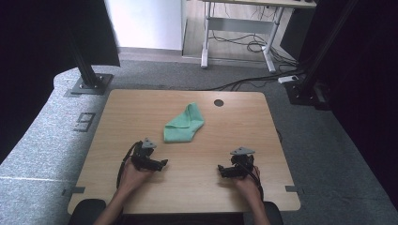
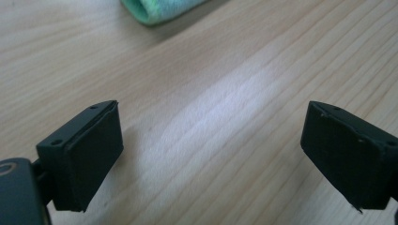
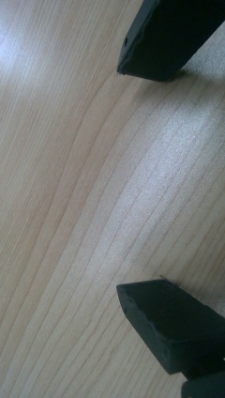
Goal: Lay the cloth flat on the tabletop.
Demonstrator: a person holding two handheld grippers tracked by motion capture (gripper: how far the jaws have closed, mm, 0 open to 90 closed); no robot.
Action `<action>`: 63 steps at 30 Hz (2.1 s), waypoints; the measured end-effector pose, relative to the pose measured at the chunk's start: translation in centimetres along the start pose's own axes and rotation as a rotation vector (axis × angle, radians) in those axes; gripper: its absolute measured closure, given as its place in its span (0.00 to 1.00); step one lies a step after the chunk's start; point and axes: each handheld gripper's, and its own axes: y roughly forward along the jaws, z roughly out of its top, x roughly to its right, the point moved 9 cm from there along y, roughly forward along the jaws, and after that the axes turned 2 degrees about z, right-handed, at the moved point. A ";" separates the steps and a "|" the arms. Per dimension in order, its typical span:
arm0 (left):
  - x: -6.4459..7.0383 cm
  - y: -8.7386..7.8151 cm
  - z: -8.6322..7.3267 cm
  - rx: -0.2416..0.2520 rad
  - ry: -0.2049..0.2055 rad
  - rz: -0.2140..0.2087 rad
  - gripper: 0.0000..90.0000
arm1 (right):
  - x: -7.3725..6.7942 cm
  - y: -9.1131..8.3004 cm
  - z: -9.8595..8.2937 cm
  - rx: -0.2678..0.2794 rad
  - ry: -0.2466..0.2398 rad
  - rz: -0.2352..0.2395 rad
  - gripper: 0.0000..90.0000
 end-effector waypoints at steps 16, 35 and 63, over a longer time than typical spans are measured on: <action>1.2 0.8 5.9 0.037 0.062 -0.053 0.20 | 0.0 0.0 0.0 0.000 0.002 0.000 0.00; 1.6 3.6 11.1 0.057 0.042 -0.143 0.38 | 0.0 0.1 0.1 0.002 0.001 0.003 0.00; 2.7 7.3 10.5 -0.062 0.091 -0.133 0.96 | 0.1 0.1 0.1 0.002 -0.003 0.007 0.00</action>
